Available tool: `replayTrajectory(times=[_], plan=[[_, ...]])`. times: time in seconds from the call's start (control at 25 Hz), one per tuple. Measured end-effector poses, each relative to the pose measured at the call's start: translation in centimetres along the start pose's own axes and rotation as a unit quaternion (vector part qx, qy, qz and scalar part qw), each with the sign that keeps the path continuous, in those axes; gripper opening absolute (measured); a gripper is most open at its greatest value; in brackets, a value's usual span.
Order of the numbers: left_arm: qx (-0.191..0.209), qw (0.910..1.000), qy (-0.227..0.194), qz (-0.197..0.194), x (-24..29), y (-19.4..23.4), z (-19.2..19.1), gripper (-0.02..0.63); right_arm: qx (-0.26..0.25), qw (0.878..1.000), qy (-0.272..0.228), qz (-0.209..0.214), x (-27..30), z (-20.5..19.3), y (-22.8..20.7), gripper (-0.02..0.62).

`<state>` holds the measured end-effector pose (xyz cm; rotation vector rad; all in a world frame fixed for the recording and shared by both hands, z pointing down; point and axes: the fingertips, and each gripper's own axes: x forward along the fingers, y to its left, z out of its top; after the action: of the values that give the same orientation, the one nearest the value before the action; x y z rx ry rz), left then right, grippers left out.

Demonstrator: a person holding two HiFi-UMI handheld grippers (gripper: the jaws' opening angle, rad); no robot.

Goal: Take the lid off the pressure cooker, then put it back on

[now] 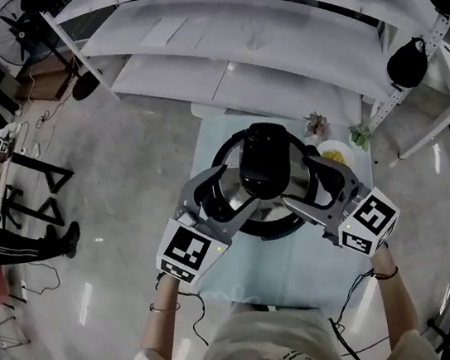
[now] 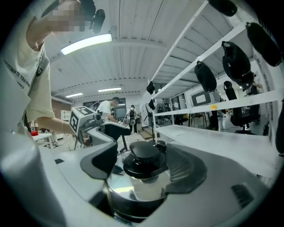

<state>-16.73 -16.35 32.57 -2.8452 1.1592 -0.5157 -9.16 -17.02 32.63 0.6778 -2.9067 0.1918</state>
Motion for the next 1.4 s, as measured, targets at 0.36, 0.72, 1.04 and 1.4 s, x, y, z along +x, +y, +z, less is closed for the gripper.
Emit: replayTrajectory(times=[0.36,0.72,1.04,1.4], plan=[[0.093,0.9826,0.062,-0.149,3.1,1.4,-1.6,0.31,-0.043,0.995,0.065,0.064,2.8,-0.5,-0.9,0.328],[0.115,0.9564,0.081,-0.256,4.3,1.1,-1.4,0.311,-0.043,0.988,0.098,0.107,4.6,-1.1,-0.8,0.331],[0.116,0.944,0.07,-0.301,5.2,-0.1,-1.4,0.311,-0.056,0.982,0.125,0.134,5.7,-1.5,-0.6,0.33],[0.136,0.9313,0.077,-0.329,5.5,-1.0,-2.0,0.31,-0.072,0.976,0.147,0.143,5.9,-1.9,-0.2,0.325]])
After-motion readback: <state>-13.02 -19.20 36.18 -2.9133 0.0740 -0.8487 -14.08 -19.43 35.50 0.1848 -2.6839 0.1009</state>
